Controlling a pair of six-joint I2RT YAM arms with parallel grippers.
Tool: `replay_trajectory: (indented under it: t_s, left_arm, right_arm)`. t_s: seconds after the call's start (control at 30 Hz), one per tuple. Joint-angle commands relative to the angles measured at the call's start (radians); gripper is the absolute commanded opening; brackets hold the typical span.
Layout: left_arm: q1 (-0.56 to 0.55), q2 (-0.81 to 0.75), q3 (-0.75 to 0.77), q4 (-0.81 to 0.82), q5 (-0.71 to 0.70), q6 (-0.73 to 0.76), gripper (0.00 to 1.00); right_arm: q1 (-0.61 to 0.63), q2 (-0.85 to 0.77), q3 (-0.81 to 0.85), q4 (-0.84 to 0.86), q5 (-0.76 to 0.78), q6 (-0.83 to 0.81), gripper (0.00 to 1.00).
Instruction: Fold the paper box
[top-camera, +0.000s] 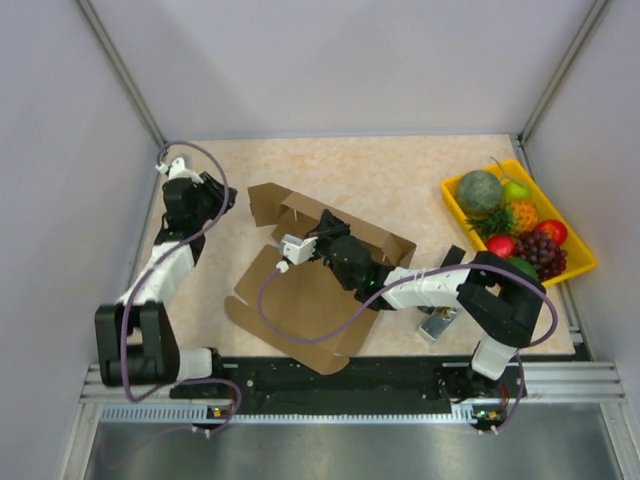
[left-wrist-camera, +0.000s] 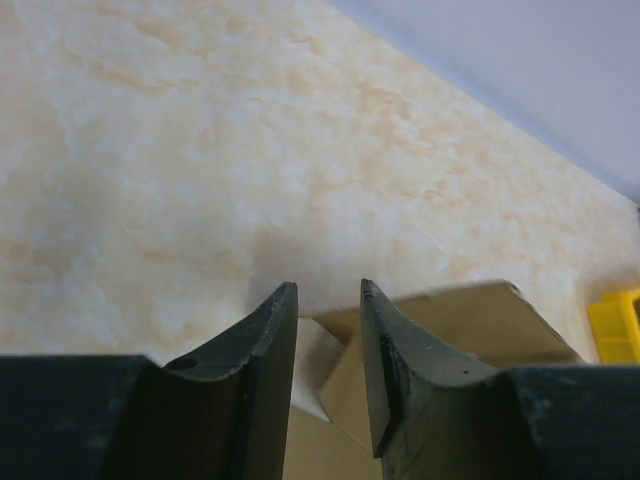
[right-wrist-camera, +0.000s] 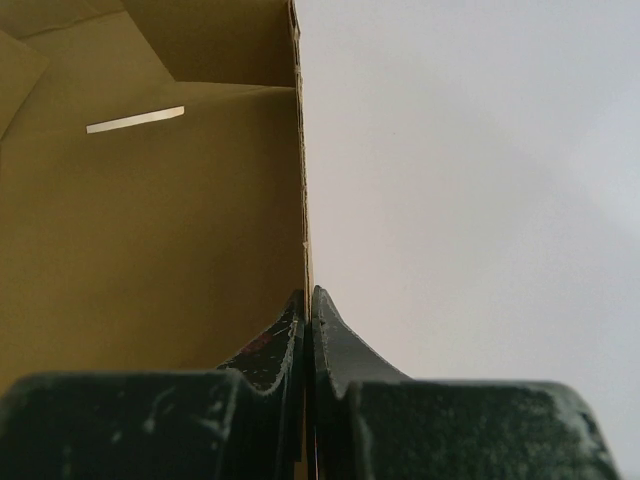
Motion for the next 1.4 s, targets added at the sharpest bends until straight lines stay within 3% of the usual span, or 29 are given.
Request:
replay_trajectory:
  t_s: [0.0,0.13,0.27,0.4,0.47,0.6,0.83,1.13,1.27,1.37]
  left_arm:
    - [0.051,0.275,0.194,-0.108,0.087,0.019,0.36]
    - [0.062,0.479,0.335,-0.114,0.231,0.037,0.33]
    - [0.061,0.578,0.385,0.017,0.373,0.025,0.32]
    - [0.056,0.659,0.429,0.048,0.500,0.034,0.31]
    - [0.054,0.651,0.377,0.117,0.575,0.001,0.30]
    - [0.050,0.625,0.244,0.437,0.681,-0.141,0.28]
    - [0.028,0.559,0.096,0.533,0.703,-0.199,0.24]
    - [-0.033,0.431,0.004,0.550,0.691,-0.181,0.30]
    - [-0.079,0.407,0.018,0.399,0.633,-0.089,0.30]
    - [-0.081,0.438,-0.014,0.436,0.631,-0.099,0.27]
  right_arm:
    - [-0.002,0.031,-0.022,-0.050,-0.004,0.019,0.00]
    - [0.003,0.052,-0.014,-0.049,0.006,-0.028,0.00]
    - [0.009,0.066,-0.011,-0.073,0.013,-0.038,0.00]
    - [0.020,0.078,-0.003,-0.083,0.023,-0.047,0.00]
    - [0.025,0.086,0.003,-0.077,0.027,-0.053,0.00]
    - [0.028,0.120,0.012,-0.032,0.052,-0.090,0.00]
    - [0.029,0.121,0.017,-0.030,0.047,-0.082,0.00]
    - [0.028,0.106,0.011,-0.032,0.030,-0.062,0.00]
    - [0.026,0.094,0.009,-0.024,0.035,-0.067,0.00]
    - [0.028,0.074,0.005,-0.032,0.023,-0.055,0.00]
